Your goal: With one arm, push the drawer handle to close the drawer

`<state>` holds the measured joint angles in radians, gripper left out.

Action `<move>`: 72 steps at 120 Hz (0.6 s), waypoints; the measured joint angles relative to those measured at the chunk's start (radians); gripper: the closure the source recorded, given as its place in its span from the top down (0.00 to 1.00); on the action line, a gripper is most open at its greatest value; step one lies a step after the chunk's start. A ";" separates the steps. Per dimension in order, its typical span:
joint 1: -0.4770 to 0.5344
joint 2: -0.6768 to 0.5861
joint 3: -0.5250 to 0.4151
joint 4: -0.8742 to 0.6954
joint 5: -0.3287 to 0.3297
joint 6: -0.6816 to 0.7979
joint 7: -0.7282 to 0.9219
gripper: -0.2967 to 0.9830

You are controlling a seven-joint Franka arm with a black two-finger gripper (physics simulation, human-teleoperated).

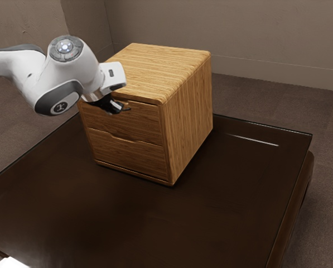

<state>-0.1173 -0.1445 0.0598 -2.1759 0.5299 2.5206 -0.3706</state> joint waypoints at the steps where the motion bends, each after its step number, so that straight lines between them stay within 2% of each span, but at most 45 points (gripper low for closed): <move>1: 0.000 0.000 0.000 0.000 0.001 0.001 -0.001 0.15; 16: -0.008 -0.025 0.008 -0.015 0.008 0.010 -0.008 0.15; 30: -0.111 -0.072 0.102 -0.029 0.004 -0.037 -0.013 0.15; 48: -0.179 -0.158 0.124 -0.028 -0.049 -0.186 -0.017 0.15; 72: -0.188 -0.225 0.140 -0.013 -0.167 -0.422 -0.001 0.15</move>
<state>-0.3052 -0.3697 0.1994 -2.1886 0.3628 2.0989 -0.3720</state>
